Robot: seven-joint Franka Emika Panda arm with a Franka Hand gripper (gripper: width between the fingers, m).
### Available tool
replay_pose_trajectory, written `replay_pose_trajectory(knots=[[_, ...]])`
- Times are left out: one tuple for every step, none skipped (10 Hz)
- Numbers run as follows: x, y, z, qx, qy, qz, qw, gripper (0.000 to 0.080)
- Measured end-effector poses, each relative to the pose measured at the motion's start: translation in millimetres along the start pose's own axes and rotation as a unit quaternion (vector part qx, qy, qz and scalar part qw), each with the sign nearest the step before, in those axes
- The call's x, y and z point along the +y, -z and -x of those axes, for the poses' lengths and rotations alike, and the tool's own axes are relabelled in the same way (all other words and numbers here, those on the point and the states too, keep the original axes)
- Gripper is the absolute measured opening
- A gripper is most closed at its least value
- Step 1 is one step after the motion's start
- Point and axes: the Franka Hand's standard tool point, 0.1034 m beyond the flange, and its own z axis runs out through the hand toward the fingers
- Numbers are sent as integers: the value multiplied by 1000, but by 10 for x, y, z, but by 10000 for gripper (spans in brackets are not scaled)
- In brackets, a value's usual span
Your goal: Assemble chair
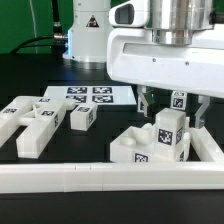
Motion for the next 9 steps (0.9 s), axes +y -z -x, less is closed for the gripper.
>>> replay_pose_trajectory(knots=[[109,123,70,4,26,-7,1000,624],[269,179,160,-3,39,-5,999,642],[445,232,195,-7,60,-3,998,642],[547,257,195,-7,57,-2,998,648],[488,228,208,-7,61,-2,998,649],[478,221,217,-7,65,-2,998,649],[483,221,217,-7,65,-2,998,649],[483,219,220,-7,65,-2,998,649],[506,223,230,-8,70,-1,997,649]])
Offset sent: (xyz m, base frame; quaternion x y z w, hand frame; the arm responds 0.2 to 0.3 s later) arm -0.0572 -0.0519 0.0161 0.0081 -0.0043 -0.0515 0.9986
